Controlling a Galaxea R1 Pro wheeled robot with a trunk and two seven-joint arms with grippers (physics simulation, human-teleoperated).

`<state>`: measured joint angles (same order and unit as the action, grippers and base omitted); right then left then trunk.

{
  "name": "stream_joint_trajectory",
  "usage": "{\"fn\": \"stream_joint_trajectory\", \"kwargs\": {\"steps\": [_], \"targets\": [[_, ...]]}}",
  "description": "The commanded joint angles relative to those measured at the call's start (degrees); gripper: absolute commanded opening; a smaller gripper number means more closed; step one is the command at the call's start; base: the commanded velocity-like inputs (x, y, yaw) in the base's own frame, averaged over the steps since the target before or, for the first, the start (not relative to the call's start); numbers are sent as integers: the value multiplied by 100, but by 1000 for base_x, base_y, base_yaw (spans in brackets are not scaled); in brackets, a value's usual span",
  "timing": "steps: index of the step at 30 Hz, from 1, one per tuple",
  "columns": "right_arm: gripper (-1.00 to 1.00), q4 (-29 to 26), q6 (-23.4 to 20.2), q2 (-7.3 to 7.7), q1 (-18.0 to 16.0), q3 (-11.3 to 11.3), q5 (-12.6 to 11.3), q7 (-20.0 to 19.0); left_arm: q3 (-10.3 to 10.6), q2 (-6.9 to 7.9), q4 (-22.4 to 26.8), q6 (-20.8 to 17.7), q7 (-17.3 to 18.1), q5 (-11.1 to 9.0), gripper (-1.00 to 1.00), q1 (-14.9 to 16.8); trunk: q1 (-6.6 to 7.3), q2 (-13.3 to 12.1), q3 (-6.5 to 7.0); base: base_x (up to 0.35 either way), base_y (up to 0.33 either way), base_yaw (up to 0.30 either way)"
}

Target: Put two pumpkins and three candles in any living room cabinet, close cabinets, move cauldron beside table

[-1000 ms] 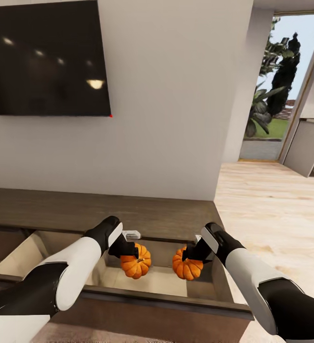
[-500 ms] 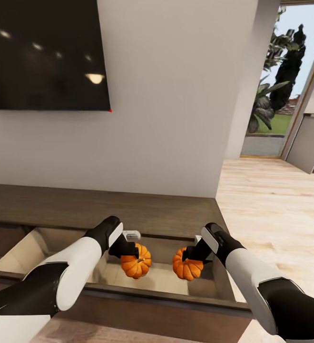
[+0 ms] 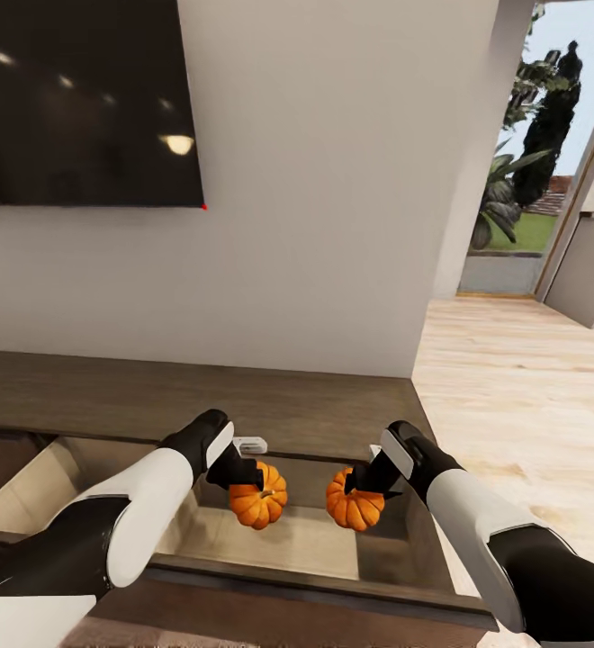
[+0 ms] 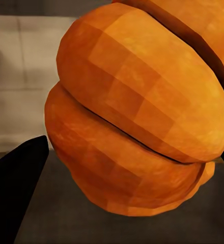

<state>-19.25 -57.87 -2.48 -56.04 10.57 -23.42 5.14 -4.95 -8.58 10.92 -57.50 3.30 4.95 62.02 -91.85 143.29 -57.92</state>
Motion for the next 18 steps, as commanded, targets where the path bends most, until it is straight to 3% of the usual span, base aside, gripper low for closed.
{"fn": "stream_joint_trajectory", "kwargs": {"steps": [1,18], "targets": [[-100,-9,-19,2,-3,33,-66,57,-43,-3,8,-25,22,58,-100,3,0,5,-28,1,0,0],[-100,-6,-17,2,-3,33,-65,64,-41,-1,7,-25,13,72,-100,3,-44,27,-405,0,0,0]]}}
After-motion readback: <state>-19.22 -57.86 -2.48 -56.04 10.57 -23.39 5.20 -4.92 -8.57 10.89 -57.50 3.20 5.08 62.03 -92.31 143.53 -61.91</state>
